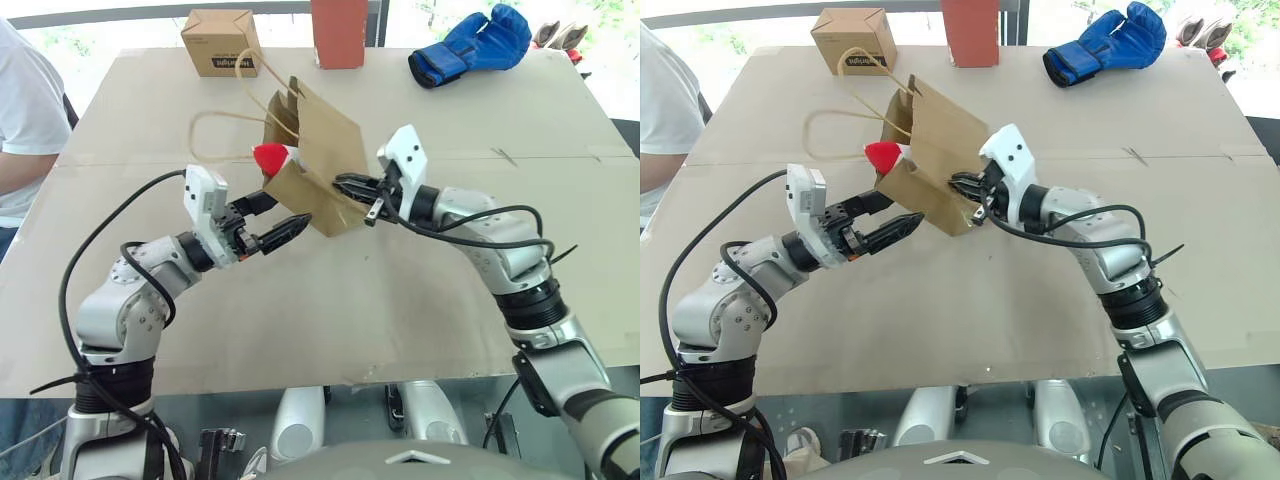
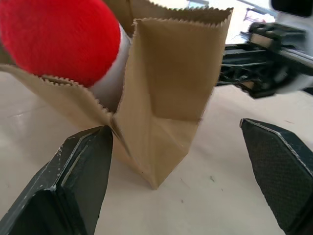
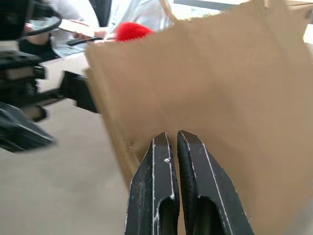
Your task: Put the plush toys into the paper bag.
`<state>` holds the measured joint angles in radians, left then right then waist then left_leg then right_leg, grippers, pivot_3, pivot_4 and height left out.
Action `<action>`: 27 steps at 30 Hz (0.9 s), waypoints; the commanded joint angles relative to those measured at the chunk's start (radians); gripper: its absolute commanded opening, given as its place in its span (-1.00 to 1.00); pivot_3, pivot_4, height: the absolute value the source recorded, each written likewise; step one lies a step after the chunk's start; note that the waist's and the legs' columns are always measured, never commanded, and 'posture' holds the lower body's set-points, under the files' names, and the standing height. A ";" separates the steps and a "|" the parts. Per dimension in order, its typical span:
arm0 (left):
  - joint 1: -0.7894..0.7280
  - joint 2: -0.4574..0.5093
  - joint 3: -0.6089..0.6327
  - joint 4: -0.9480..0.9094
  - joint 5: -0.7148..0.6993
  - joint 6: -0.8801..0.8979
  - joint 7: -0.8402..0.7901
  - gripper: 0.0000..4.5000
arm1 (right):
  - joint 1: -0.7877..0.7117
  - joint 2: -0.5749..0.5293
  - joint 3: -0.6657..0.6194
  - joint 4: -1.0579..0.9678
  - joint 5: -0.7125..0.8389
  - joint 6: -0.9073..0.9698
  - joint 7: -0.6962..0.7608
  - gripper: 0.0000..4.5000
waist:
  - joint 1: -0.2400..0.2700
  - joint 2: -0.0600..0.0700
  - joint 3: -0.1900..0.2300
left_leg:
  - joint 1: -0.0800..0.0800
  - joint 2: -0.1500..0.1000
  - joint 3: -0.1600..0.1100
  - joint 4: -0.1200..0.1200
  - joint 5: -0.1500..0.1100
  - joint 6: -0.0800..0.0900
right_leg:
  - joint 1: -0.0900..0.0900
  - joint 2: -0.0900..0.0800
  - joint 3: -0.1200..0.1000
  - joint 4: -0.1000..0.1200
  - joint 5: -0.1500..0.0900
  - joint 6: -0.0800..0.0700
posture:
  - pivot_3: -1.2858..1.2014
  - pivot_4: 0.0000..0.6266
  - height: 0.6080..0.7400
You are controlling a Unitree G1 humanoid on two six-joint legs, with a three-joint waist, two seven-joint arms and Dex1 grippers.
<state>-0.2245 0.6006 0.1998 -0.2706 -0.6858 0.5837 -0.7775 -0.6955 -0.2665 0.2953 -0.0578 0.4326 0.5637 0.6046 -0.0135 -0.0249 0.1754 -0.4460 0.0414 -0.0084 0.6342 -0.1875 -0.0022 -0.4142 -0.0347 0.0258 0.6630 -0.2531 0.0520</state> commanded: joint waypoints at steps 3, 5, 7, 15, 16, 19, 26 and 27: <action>0.008 -0.061 0.005 -0.070 0.052 -0.048 0.114 1.00 | -0.026 0.066 0.009 0.074 -0.069 -0.064 0.029 -0.99 | 0.001 0.000 0.000 | 0.000 0.000 0.000 0.000 0.000 0.000 | 0.000 0.000 0.000 0.000 0.000 0.000 | 0.03 -0.52 1.00; 0.001 -0.091 0.008 -0.085 0.042 -0.039 0.152 1.00 | -0.021 0.073 0.000 0.082 -0.080 -0.065 0.035 -0.99 | 0.002 0.000 0.000 | 0.000 0.000 0.000 0.000 0.000 0.000 | 0.000 0.000 0.000 0.000 0.000 0.000 | 0.03 -0.52 1.00; -0.011 -0.137 -0.003 -0.105 0.036 -0.015 0.217 1.00 | -0.014 0.075 -0.010 0.083 -0.085 -0.060 0.039 -0.99 | 0.001 0.000 0.000 | 0.000 0.000 0.000 0.000 0.000 0.000 | 0.000 0.000 0.000 0.000 0.000 0.000 | 0.03 -0.52 1.00; -0.084 -0.330 -0.042 -0.115 0.065 0.079 0.507 1.00 | 0.016 0.077 -0.034 0.084 -0.105 -0.052 0.029 -0.99 | 0.001 -0.001 -0.001 | 0.001 0.000 -0.001 0.002 0.000 0.000 | 0.003 0.000 -0.001 0.002 0.000 0.000 | 0.03 -0.52 1.00; -0.092 -0.336 -0.047 -0.108 0.074 0.081 0.521 1.00 | 0.019 0.078 -0.036 0.080 -0.107 -0.050 0.028 -0.99 | 0.001 -0.001 -0.001 | 0.002 0.000 -0.001 0.002 0.000 0.000 | 0.003 0.000 -0.001 0.002 0.000 0.000 | 0.03 -0.52 1.00; -0.116 -0.346 -0.070 -0.080 0.114 0.066 0.540 1.00 | 0.032 0.079 -0.041 0.068 -0.111 -0.045 0.026 -0.99 | 0.001 -0.001 -0.001 | 0.002 0.000 -0.001 0.002 0.000 0.000 | 0.003 0.000 0.000 0.002 0.000 0.000 | 0.03 -0.52 1.00; -0.124 -0.363 -0.104 -0.052 0.150 0.021 0.506 -0.06 | 0.080 0.077 -0.060 0.002 -0.111 -0.027 0.004 -1.00 | 0.002 -0.001 -0.001 | 0.002 -0.001 -0.001 0.002 0.000 0.000 | 0.003 0.000 0.000 0.002 0.000 0.000 | 0.03 -0.52 1.00; -0.124 -0.358 -0.104 -0.049 0.151 0.012 0.494 -0.29 | 0.090 0.073 -0.064 -0.015 -0.112 -0.028 0.002 -1.00 | 0.002 -0.001 -0.001 | 0.002 0.000 -0.001 0.002 0.000 0.000 | 0.003 0.000 -0.001 0.002 0.000 0.000 | 0.03 -0.52 1.00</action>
<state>-0.3374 0.2390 0.1019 -0.3041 -0.5376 0.6205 -0.2666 -0.6034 -0.1912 0.2571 -0.0214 0.3186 0.5416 0.6110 -0.0119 -0.0256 0.1747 -0.4443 0.0409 -0.0098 0.6364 -0.1874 -0.0024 -0.4111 -0.0343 0.0252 0.6646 -0.2527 0.0522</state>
